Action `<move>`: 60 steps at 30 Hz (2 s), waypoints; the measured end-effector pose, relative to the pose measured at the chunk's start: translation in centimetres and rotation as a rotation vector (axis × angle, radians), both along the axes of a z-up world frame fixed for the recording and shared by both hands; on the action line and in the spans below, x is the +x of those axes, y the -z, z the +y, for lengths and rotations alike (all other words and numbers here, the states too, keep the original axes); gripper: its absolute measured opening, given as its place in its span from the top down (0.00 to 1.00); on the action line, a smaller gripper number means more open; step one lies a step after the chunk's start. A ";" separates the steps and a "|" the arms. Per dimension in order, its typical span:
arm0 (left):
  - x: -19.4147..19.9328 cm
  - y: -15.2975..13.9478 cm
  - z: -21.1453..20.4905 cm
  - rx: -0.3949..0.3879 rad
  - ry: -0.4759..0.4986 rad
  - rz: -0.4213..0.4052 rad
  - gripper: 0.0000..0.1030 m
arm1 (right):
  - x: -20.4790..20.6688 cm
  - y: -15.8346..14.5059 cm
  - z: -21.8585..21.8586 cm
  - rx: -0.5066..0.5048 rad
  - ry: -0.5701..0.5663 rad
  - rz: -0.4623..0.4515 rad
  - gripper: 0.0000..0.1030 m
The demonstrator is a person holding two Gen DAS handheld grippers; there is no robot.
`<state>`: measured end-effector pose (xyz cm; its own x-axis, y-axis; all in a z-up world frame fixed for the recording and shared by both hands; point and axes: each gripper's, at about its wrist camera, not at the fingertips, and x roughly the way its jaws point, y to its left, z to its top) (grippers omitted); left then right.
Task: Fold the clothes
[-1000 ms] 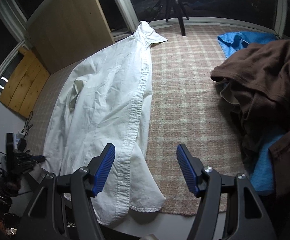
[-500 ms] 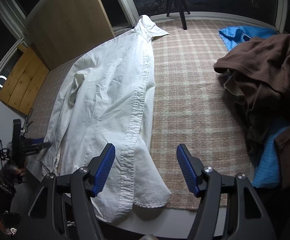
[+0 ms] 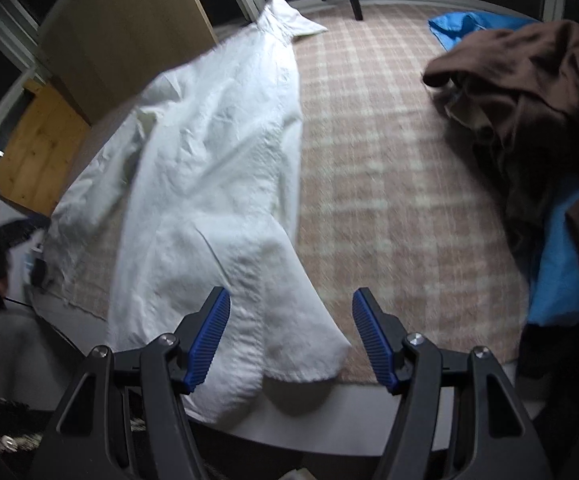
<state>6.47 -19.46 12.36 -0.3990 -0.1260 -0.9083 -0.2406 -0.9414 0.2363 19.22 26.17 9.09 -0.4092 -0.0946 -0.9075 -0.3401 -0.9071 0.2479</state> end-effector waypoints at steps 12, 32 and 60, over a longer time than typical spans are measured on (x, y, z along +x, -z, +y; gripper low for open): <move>12.6 -1.4 18.6 0.350 0.595 -0.168 0.54 | 5.2 1.7 -1.7 0.138 -0.072 -0.025 0.41; 16.3 -0.5 22.0 0.280 0.321 -0.191 0.54 | 3.0 4.8 -1.8 0.171 -0.555 0.118 0.94; 17.3 1.3 23.0 0.256 0.386 -0.174 0.53 | 2.3 1.2 -3.2 -0.107 -0.350 0.134 0.86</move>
